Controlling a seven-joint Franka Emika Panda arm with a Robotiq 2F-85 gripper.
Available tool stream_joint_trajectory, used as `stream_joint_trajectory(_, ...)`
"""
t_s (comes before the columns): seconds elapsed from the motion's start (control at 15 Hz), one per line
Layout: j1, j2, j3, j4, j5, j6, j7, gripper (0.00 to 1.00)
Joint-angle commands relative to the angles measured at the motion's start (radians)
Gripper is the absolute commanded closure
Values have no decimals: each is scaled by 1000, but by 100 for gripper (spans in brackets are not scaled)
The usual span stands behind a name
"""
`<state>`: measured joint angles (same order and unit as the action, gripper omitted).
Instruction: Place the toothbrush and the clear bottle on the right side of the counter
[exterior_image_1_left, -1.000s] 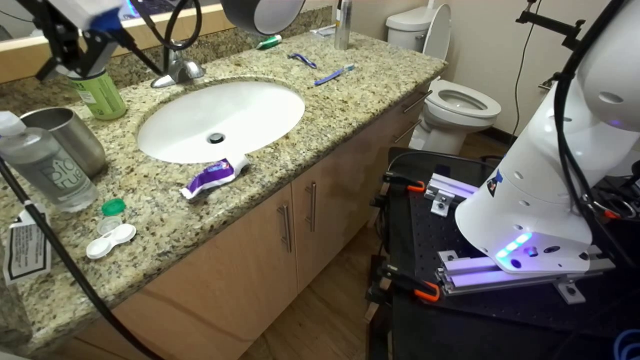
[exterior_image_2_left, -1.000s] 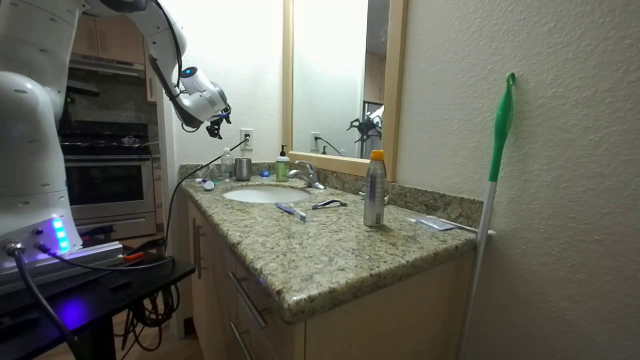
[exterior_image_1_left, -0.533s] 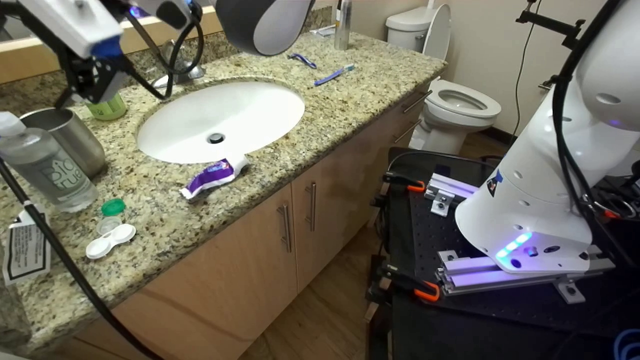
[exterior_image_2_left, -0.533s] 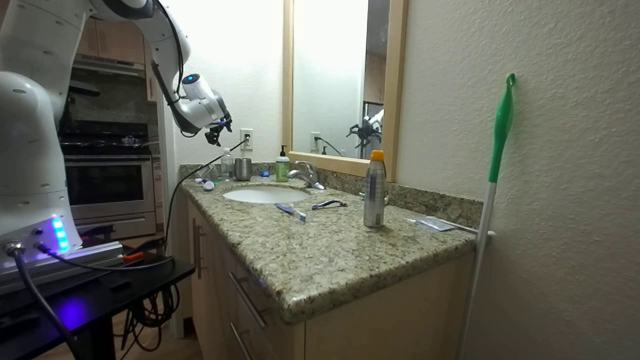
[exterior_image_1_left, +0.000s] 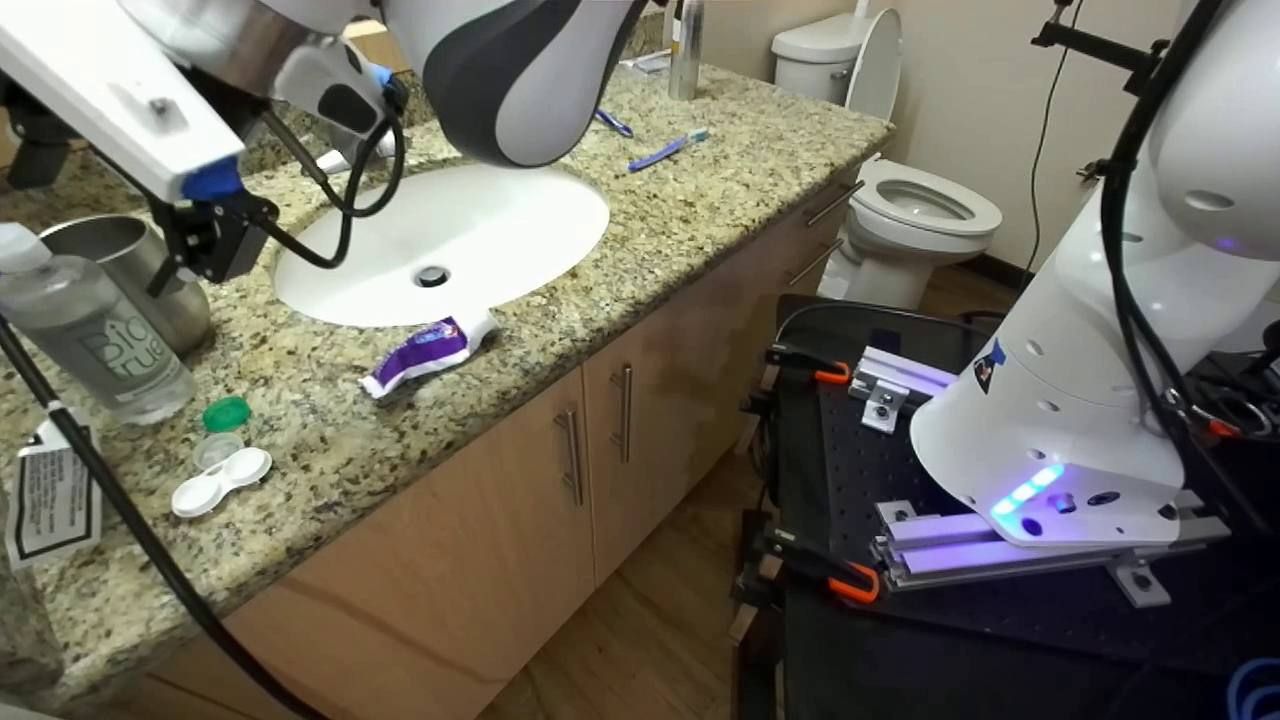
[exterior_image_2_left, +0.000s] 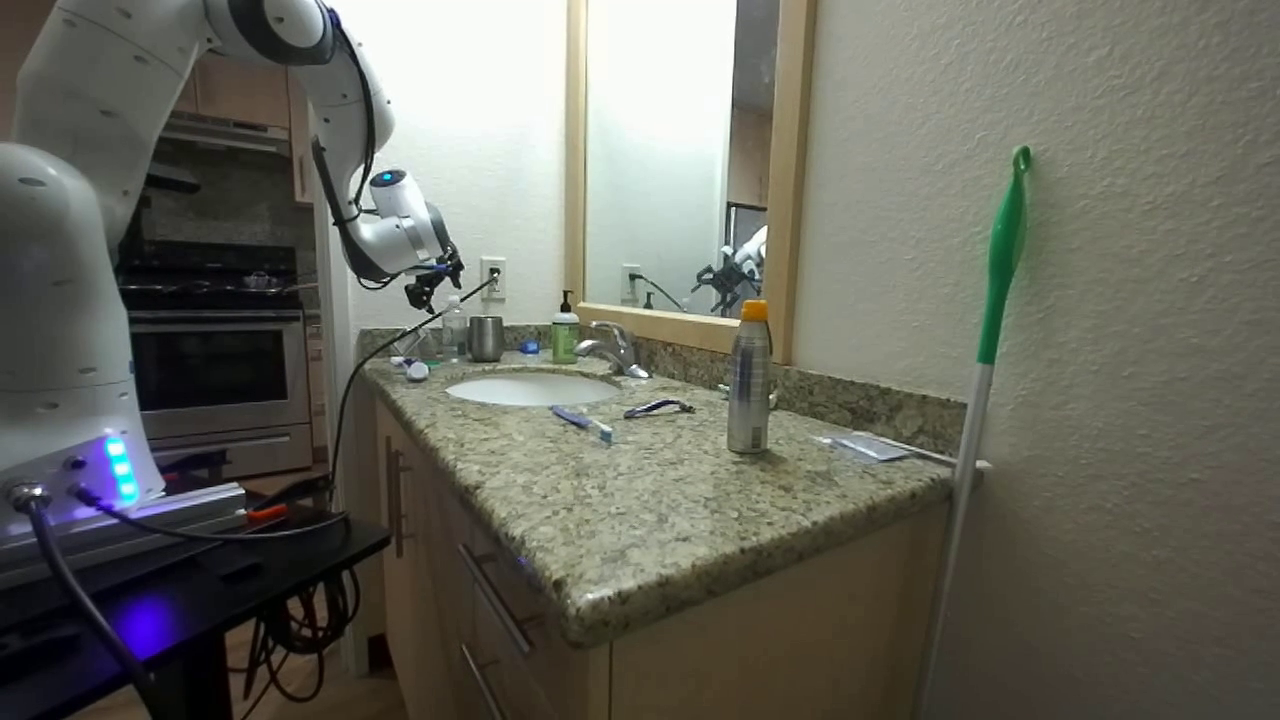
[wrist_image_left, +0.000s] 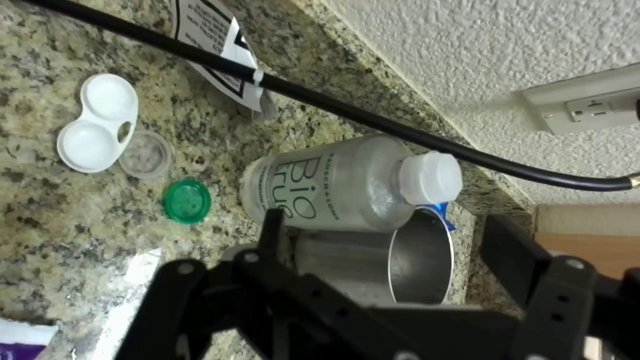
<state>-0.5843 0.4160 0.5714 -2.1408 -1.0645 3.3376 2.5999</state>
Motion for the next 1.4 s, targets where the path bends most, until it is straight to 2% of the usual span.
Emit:
stream_joint_trajectory(0.0,-106,118,127,10,52,-19,6,0)
stream_joint_trajectory(0.07,-138,140,161,13,77,-38,7,0)
stream_joint_trajectory(0.27,-294,182,302,8,174,-101,5,0)
stream_joint_trajectory(0.33,-398,160,355,-38,196,-96,5,0)
stream_joint_trajectory(0.4,-258,163,260,0,159,-72,4,0)
stream_joint_trajectory(0.53,-360,166,320,-9,171,-81,4,0)
stream_joint_trajectory(0.6,-383,167,329,-13,171,-81,4,0)
stream_joint_trajectory(0.8,-445,262,420,-2,191,-136,-2,0)
stream_joint_trajectory(0.87,-410,236,386,-37,242,-101,7,0)
stream_joint_trajectory(0.93,-414,253,392,-39,270,-113,7,0)
stream_joint_trajectory(1.07,-439,295,443,8,331,-238,6,0)
stream_joint_trajectory(1.13,-406,254,392,-19,284,-158,6,0)
stream_joint_trajectory(1.27,-415,275,412,-1,310,-204,6,0)
stream_joint_trajectory(1.33,-331,184,324,-80,499,-82,-160,0)
